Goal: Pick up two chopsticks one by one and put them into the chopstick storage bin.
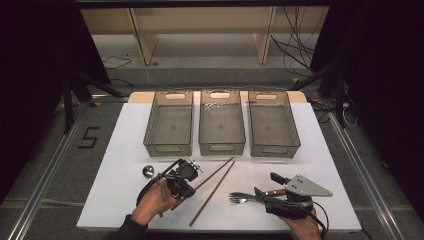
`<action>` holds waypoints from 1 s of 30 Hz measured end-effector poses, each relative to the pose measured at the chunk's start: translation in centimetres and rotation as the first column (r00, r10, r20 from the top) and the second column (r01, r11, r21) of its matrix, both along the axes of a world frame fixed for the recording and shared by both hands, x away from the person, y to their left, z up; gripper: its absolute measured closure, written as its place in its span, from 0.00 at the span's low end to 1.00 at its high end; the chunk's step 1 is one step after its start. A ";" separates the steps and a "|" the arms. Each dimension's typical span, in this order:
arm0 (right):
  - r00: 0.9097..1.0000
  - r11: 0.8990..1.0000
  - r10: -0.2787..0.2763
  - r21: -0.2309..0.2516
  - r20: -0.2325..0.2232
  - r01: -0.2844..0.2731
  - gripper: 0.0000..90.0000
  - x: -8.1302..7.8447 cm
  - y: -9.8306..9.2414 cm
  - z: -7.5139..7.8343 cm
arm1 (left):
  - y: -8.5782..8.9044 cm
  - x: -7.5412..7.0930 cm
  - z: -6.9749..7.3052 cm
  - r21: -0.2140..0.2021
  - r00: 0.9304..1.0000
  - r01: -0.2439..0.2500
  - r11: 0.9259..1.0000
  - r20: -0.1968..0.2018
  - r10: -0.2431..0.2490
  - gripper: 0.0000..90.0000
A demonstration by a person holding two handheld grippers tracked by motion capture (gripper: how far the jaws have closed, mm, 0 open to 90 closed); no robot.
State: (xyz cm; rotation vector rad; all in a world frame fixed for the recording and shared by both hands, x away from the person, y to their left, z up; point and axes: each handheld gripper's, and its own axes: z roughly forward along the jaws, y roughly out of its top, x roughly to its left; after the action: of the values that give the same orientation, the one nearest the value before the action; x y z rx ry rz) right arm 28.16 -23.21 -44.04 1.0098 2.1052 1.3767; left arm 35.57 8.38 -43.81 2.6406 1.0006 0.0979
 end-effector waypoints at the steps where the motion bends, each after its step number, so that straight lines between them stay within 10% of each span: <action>1: 1.000 1.000 -0.002 0.001 0.000 0.002 0.32 0.0 0.0 0.0 | 0.1 -0.1 0.3 -0.007 1.000 0.006 1.000 0.004 -0.006 0.94; 17: 1.000 1.000 -0.004 0.004 0.000 0.004 0.32 0.0 0.0 0.0 | 1.4 0.0 3.0 -0.106 0.997 0.015 0.994 0.075 -0.007 0.94; 30: 1.000 1.000 -0.003 0.006 0.001 0.003 0.32 0.0 0.0 0.0 | 4.7 2.9 6.4 -0.223 0.980 -0.082 0.971 0.158 0.119 0.94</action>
State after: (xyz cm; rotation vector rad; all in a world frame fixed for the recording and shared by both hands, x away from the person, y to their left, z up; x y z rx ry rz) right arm 28.13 -23.24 -44.03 1.0137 2.0996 1.3828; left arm 38.50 13.08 -37.41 2.3415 1.0247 0.2218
